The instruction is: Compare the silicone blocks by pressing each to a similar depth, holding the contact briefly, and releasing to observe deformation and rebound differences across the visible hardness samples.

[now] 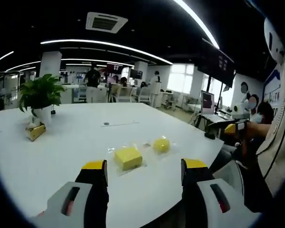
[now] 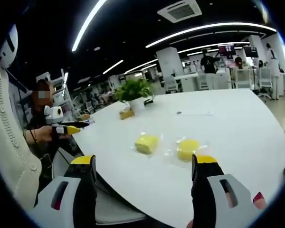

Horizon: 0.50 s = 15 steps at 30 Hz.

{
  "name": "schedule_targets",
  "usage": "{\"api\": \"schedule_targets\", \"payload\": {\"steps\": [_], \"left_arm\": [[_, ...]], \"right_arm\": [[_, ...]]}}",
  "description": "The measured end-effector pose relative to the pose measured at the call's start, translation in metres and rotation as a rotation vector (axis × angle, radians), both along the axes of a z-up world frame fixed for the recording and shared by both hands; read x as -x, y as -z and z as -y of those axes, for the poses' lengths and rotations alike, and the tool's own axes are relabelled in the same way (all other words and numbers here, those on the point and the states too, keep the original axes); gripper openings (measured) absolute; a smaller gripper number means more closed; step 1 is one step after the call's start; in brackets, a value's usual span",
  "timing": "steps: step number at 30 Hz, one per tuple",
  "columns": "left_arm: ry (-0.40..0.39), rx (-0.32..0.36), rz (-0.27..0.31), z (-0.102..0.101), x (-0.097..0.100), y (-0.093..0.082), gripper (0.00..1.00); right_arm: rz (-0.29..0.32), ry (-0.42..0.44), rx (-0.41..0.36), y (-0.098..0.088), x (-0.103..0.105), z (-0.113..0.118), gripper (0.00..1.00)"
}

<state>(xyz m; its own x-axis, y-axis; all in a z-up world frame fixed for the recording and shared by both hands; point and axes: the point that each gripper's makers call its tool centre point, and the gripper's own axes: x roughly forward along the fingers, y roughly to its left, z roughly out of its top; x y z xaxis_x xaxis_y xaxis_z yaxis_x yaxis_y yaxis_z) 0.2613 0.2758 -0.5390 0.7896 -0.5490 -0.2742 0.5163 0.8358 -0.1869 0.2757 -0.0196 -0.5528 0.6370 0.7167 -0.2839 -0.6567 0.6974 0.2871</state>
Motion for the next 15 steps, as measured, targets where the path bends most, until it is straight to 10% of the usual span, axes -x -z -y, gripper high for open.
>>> {"api": "schedule_targets", "payload": {"steps": [15], "left_arm": [[-0.001, -0.007, -0.006, 0.0002, 0.0005, 0.0011, 0.60]], "right_arm": [[-0.005, 0.001, -0.001, 0.0065, -0.0027, 0.0039, 0.76]]}}
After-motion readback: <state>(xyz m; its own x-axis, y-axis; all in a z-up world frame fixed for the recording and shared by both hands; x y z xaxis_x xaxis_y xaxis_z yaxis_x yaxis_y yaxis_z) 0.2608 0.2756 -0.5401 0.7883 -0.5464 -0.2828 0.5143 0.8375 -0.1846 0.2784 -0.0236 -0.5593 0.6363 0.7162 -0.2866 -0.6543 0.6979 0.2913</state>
